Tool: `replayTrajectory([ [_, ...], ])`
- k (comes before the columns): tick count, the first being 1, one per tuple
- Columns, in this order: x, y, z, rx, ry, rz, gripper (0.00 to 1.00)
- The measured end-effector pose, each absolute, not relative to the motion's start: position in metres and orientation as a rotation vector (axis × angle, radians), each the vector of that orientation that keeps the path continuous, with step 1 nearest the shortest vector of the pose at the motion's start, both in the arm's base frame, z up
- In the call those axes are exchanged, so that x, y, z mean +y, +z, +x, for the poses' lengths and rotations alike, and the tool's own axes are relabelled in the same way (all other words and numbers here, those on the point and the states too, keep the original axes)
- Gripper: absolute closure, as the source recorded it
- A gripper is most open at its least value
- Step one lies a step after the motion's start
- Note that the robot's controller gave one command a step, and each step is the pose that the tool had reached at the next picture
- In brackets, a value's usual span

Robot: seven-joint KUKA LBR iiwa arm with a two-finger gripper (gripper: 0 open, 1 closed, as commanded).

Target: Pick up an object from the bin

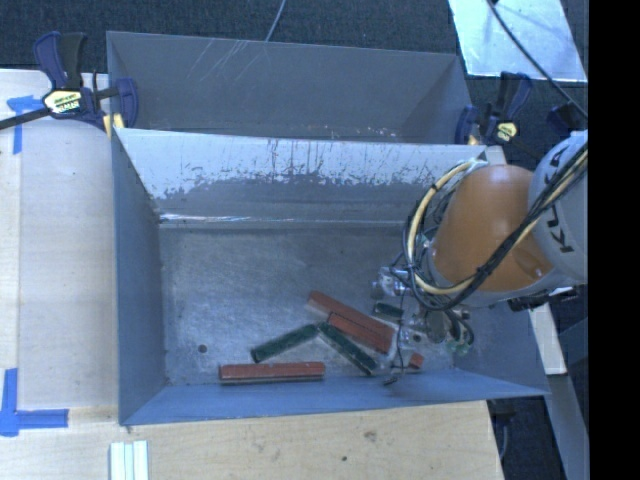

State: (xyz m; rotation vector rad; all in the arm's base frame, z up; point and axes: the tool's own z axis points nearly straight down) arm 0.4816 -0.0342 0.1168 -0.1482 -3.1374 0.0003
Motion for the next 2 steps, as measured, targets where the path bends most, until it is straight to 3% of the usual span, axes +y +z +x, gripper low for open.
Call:
replayTrajectory([
  [1,-0.035,0.070,0.483,-3.138,0.000,-0.141,0.00],
  [2,-0.050,0.073,0.485,-3.136,-0.005,-0.242,1.00],
])
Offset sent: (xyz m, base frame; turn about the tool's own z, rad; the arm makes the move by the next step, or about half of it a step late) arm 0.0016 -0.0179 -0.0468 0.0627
